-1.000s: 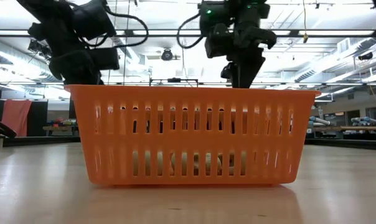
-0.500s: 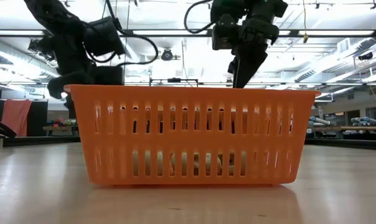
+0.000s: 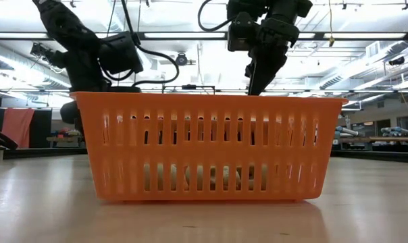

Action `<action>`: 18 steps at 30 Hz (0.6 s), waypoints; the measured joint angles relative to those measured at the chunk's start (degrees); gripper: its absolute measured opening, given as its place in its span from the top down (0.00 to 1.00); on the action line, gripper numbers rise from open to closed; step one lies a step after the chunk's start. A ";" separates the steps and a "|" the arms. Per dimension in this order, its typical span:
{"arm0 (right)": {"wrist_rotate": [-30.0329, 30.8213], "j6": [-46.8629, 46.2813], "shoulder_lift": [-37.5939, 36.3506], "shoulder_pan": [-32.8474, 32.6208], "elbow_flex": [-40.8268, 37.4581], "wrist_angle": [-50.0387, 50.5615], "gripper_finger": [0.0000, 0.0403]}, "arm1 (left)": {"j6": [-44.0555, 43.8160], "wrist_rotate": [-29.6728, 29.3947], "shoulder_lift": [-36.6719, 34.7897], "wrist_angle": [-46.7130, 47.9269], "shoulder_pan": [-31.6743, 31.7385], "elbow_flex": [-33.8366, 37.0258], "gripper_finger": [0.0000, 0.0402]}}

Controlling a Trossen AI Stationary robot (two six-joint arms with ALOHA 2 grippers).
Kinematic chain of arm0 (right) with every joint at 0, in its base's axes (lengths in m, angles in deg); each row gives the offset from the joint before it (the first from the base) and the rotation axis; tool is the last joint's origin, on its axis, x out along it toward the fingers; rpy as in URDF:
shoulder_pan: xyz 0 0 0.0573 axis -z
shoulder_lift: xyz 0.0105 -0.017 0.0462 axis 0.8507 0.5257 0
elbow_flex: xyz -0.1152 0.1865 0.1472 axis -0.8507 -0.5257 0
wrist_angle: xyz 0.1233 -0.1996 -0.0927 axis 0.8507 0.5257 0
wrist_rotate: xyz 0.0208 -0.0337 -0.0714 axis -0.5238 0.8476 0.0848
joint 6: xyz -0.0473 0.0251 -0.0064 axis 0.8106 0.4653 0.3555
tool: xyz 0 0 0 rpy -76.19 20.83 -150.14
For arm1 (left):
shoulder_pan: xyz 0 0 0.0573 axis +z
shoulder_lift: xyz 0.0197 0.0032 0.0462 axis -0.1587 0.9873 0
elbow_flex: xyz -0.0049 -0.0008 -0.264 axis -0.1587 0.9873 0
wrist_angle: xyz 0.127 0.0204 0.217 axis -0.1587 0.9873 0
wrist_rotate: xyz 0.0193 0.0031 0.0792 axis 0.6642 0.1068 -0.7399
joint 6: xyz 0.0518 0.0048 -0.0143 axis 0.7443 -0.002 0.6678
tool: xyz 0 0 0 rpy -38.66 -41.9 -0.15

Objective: Sort Halloween decoration
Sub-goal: Put the orange pumpkin toy into the top black bin

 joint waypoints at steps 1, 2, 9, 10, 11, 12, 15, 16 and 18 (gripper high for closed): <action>0.02 0.02 0.02 0.00 0.00 -0.02 0.63 | -0.46 -0.03 0.00 -0.18 0.00 0.00 0.59; 0.14 0.04 0.02 0.00 0.00 -0.02 0.63 | -1.24 -0.02 0.02 -0.56 0.00 0.03 0.60; 1.17 0.03 0.04 0.00 0.00 -0.32 0.63 | -2.90 0.61 0.31 -4.58 0.00 0.25 0.64; 1.18 -0.10 0.04 0.00 0.00 -0.31 0.63 | -2.92 1.12 0.36 -5.58 0.00 0.26 0.64; 1.18 -0.29 0.04 -0.01 0.00 -0.33 0.63 | -2.90 1.23 0.36 -6.30 0.00 0.26 0.64; 1.16 -0.66 0.04 -0.07 0.00 -0.33 0.63 | -2.84 1.23 0.35 -6.68 -0.03 0.26 0.64; 1.16 -1.51 0.07 -0.13 0.00 -0.34 0.63 | -2.77 1.20 0.70 -6.99 -0.02 0.26 0.65; 1.17 -1.67 0.07 -0.13 0.00 -0.37 0.63 | -2.79 1.20 0.83 -6.78 -0.02 0.26 0.65; 1.25 -1.70 0.07 -0.13 0.00 -0.40 0.63 | -2.56 1.46 1.08 -6.45 -0.01 0.26 0.67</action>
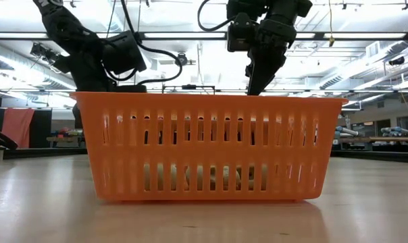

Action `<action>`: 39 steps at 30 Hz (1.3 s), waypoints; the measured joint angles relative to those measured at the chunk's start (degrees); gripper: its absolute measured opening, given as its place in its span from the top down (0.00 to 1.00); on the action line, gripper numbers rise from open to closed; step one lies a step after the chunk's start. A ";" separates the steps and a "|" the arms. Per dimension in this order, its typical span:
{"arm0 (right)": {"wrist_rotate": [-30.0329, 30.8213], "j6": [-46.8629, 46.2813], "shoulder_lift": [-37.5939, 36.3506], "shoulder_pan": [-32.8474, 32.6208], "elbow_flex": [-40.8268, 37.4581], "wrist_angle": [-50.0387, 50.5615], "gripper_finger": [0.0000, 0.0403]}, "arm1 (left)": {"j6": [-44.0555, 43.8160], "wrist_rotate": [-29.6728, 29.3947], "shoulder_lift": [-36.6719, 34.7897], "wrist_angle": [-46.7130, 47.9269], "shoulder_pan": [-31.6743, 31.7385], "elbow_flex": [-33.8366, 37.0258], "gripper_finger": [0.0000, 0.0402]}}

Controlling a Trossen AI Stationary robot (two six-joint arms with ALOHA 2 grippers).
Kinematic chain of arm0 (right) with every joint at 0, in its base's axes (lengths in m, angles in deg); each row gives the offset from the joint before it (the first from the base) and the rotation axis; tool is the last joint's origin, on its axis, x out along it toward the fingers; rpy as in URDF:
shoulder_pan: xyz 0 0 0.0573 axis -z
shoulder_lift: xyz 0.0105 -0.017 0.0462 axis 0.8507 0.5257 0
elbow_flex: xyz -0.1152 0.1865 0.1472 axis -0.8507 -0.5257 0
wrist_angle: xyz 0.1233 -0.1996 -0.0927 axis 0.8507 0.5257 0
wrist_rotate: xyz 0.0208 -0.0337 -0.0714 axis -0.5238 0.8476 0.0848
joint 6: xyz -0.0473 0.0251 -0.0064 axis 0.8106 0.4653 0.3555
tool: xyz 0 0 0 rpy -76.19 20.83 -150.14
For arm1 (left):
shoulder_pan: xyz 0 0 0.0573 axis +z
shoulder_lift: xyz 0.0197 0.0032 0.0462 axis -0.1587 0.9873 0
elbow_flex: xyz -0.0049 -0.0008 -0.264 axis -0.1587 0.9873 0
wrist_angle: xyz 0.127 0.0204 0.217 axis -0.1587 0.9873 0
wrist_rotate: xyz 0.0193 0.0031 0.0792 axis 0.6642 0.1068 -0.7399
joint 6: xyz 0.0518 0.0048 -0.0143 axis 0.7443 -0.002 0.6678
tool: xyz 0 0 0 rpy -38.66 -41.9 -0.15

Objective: Sort Halloween decoration
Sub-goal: Put the orange pumpkin toy into the top black bin

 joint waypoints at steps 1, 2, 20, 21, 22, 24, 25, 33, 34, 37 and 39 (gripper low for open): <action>0.09 0.00 0.00 0.00 0.00 -0.02 0.63 | 0.19 0.06 0.14 -0.09 -0.01 -0.06 0.68; 0.09 -0.02 0.00 0.00 0.00 -0.04 0.63 | 0.22 0.18 0.12 0.12 0.00 -0.07 0.70; 0.72 -1.31 0.04 0.02 0.00 -0.89 0.63 | -2.57 4.13 0.19 -5.77 -0.01 -0.04 0.87; 0.72 -1.31 0.04 0.02 0.00 -0.80 0.63 | -2.64 4.13 0.19 -5.73 -0.01 -0.04 0.88; 0.71 -1.31 0.04 0.02 0.00 -0.79 0.63 | -2.64 4.13 0.19 -5.74 -0.01 -0.04 0.88; 0.72 -1.29 0.04 0.02 0.00 -0.83 0.63 | -2.67 4.11 0.19 -5.87 -0.01 -0.04 0.88; 0.76 -1.25 0.04 0.02 0.00 -0.83 0.63 | -2.68 4.10 0.19 -5.87 -0.01 -0.04 0.88; 1.20 -1.09 0.04 0.02 0.00 -0.83 0.63 | -2.88 6.03 0.17 -6.04 -0.01 -0.04 0.88; 1.20 -1.08 0.04 0.02 0.00 -0.83 0.63 | -2.94 6.45 0.17 -6.04 -0.01 -0.04 0.88; 1.20 -0.93 0.04 0.02 0.00 -0.83 0.63 | -4.04 8.15 0.05 -6.02 -0.01 -0.04 0.88; 1.20 -0.73 0.04 0.02 0.00 -0.83 0.63 | -4.61 9.74 -0.63 -6.09 0.01 -0.04 0.88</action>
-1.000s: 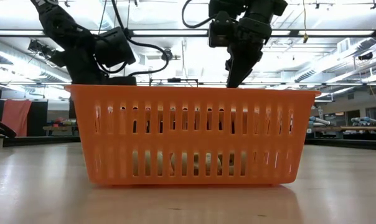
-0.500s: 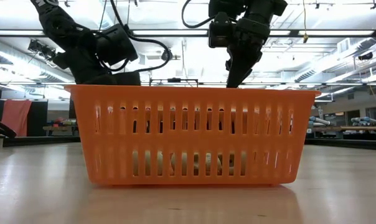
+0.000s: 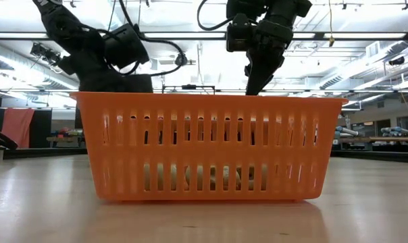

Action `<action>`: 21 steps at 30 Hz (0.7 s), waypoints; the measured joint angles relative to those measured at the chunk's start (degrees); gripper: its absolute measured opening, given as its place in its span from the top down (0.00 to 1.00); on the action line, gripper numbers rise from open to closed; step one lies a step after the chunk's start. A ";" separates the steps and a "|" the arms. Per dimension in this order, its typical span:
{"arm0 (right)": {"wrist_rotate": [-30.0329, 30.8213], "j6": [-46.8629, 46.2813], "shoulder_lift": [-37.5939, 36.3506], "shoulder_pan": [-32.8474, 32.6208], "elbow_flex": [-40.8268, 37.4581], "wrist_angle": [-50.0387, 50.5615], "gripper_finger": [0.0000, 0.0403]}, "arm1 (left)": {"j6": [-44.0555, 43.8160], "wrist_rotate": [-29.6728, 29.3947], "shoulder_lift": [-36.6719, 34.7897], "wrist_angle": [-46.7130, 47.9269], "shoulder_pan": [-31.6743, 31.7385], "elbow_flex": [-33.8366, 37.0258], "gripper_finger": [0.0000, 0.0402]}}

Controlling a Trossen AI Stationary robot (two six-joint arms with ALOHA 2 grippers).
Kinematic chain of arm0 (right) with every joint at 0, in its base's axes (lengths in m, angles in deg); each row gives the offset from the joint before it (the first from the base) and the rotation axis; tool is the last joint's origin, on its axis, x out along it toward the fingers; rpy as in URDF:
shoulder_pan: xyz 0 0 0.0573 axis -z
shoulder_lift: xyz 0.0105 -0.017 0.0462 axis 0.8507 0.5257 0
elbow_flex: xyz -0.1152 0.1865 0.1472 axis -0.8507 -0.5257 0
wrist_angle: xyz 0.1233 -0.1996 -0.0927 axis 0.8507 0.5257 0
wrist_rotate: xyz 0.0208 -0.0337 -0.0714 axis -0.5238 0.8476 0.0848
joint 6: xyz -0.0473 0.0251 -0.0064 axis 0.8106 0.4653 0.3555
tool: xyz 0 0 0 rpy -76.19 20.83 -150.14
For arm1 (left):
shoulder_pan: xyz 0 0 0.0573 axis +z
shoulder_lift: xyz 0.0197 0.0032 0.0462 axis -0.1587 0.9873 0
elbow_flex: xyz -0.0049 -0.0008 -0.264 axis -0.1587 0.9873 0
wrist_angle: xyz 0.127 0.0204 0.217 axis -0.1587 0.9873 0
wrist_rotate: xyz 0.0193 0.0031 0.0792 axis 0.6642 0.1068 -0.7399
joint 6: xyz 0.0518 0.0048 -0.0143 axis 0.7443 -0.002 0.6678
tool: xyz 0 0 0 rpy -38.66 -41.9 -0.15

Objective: Sort Halloween decoration
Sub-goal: Put the orange pumpkin toy into the top black bin

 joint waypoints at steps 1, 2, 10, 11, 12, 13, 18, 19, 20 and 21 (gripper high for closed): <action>0.00 0.06 0.00 0.00 0.00 -0.02 0.63 | -0.44 0.66 -0.36 -0.28 0.00 -0.02 0.88; 0.00 0.10 0.00 0.00 0.00 0.00 0.63 | -0.93 0.91 -0.89 -0.19 0.00 -0.02 0.88; 0.62 0.32 0.00 0.27 0.00 0.01 0.63 | -6.48 1.75 -6.97 -6.41 0.00 -0.02 0.88; 0.98 0.32 0.00 0.38 0.00 0.00 0.63 | -7.33 2.03 -7.43 -8.41 0.00 -0.02 0.88; 1.46 0.32 0.00 0.49 0.00 0.00 0.63 | -8.60 2.08 -7.70 -10.50 -0.02 -0.02 0.87; 1.85 0.32 0.00 0.63 0.00 -0.01 0.63 | -9.86 2.14 -7.75 -13.16 -0.02 -0.03 0.87; 2.41 -0.33 0.00 1.77 0.00 0.22 0.63 | -12.37 -0.34 -5.50 -23.01 -0.15 -0.07 0.87; 2.39 -0.57 0.00 2.02 0.00 0.52 0.63 | -12.65 -1.09 -4.57 -24.88 -0.15 -0.09 0.87; 2.36 -0.74 0.00 2.20 0.00 0.83 0.63 | -13.13 -1.56 -3.60 -26.20 -0.15 -0.09 0.87; 2.38 -1.06 0.00 2.31 0.00 1.22 0.63 | -13.57 -2.07 -2.49 -27.56 -0.15 -0.09 0.87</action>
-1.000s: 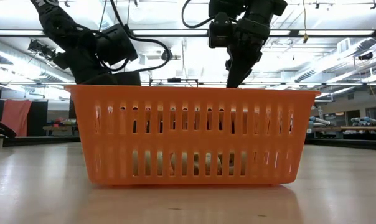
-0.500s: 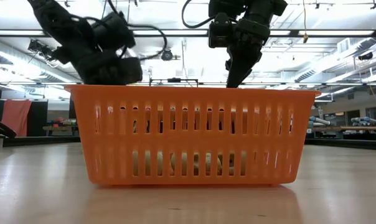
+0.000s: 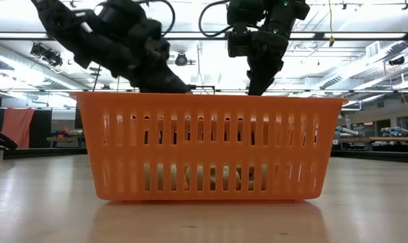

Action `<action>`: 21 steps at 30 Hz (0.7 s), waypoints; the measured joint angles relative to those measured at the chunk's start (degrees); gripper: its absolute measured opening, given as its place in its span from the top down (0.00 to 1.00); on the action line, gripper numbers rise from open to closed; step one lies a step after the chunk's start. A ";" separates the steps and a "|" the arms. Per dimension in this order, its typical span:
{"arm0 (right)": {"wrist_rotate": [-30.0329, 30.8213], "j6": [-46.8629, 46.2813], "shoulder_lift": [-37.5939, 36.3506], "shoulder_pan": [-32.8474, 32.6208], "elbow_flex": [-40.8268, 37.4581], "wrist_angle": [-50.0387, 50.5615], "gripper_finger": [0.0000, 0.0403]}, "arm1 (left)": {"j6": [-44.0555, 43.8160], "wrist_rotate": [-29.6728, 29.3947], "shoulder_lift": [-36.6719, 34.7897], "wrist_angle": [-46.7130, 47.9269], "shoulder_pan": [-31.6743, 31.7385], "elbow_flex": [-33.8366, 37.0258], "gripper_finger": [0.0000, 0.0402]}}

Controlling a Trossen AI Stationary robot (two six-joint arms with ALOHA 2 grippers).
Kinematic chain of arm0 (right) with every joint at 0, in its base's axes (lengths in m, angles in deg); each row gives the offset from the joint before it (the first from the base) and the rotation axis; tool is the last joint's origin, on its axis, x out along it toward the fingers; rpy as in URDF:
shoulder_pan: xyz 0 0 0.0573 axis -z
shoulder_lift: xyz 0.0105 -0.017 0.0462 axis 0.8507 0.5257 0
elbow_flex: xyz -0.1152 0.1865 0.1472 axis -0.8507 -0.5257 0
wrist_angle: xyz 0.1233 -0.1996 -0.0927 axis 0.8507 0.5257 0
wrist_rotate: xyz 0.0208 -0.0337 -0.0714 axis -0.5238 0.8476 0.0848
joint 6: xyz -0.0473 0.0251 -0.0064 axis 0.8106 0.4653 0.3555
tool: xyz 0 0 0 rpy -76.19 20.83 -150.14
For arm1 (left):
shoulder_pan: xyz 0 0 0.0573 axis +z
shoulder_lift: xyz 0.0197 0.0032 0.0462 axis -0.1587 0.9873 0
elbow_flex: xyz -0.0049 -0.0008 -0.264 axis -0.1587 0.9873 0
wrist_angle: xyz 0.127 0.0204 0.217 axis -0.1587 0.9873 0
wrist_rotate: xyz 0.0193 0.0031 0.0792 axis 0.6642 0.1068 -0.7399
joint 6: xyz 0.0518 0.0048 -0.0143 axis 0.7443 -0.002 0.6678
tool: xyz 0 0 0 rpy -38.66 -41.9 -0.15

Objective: Sort Halloween decoration
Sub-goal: Put the orange pumpkin toy into the top black bin

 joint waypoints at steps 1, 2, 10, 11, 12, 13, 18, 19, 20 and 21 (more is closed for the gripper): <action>-0.02 -0.53 0.00 0.14 0.00 0.47 0.63 | -0.41 -0.14 1.11 -0.96 0.02 -0.02 0.87; -0.04 -0.84 0.00 0.20 0.00 0.97 0.63 | -1.04 -0.42 2.40 -1.66 0.02 0.00 0.87; -0.43 -3.00 0.00 0.21 0.33 1.24 0.63 | -3.97 -0.67 12.48 -3.59 0.02 -5.87 0.87; -0.62 -3.45 0.00 0.21 0.33 1.47 0.63 | -3.81 -0.53 13.25 -2.93 -0.08 -6.87 0.87; -0.82 -3.83 0.00 0.21 0.33 1.64 0.63 | -3.65 -0.51 13.76 -1.94 -0.20 -7.67 0.87; -1.00 -4.03 0.00 0.21 0.33 1.92 0.63 | -2.94 -0.47 14.32 -1.38 -0.25 -8.52 0.87; -7.84 -1.72 -0.40 0.89 -0.31 3.34 0.63 | 0.19 -0.46 14.63 1.08 -0.57 -9.77 0.77; -8.11 -0.69 -0.81 1.07 -0.98 3.47 0.63 | 0.39 -0.46 14.63 1.02 -0.56 -9.79 0.75; -7.53 0.37 -1.34 1.29 -1.85 3.09 0.63 | 0.48 -0.46 14.63 1.06 -0.52 -9.78 0.72; -6.24 1.59 -1.78 1.53 -2.92 2.87 0.63 | 0.56 -0.46 14.63 1.06 -0.50 -9.78 0.70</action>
